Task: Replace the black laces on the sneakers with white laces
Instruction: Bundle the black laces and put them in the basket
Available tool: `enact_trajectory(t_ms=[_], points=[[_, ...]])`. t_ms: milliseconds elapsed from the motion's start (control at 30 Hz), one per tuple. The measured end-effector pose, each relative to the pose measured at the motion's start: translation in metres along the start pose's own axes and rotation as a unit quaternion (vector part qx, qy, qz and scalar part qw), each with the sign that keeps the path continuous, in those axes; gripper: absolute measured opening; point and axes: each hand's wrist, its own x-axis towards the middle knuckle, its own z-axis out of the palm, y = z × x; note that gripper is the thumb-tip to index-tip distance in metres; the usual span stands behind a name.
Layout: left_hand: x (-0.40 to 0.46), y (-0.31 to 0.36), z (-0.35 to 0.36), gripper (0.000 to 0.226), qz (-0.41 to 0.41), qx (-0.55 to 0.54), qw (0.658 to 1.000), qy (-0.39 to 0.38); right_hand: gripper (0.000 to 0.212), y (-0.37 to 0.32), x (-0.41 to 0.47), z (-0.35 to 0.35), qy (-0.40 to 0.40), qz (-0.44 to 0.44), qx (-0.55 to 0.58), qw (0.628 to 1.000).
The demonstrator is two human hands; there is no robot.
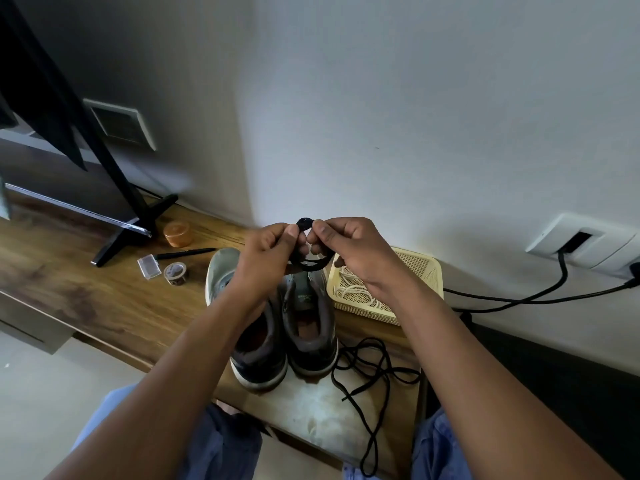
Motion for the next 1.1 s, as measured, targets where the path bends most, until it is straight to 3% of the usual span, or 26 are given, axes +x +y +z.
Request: enact_trajectory(t_ms=[233,567,700,833,933,1100], points=[[0.005,-0.003,0.015,0.031,-0.083,-0.113,0.987,-0.079,0.031,0.001,-0.001,-0.031,0.011,0.077,-0.053,0.996],[0.038,-0.012,0.073,0.033,-0.155,-0.05,0.985,-0.064,0.038,0.0,-0.005,-0.085,0.031,0.099,-0.189,0.976],[0.054,-0.019,0.109,0.034,-0.201,-0.025,0.976,-0.081,0.042,0.012,-0.01,-0.105,0.039,0.104,-0.297,0.948],[0.069,-0.03,0.145,0.033,-0.226,0.024,0.968,-0.109,0.038,0.038,-0.006,-0.131,0.097,0.172,-0.362,0.911],[0.074,-0.043,0.168,0.033,-0.205,0.092,0.966,-0.129,0.033,0.053,-0.002,-0.147,0.115,0.181,-0.424,0.88],[0.089,-0.066,0.18,0.033,-0.167,0.174,0.965,-0.103,0.019,0.064,0.016,-0.15,0.075,0.162,-0.521,0.835]])
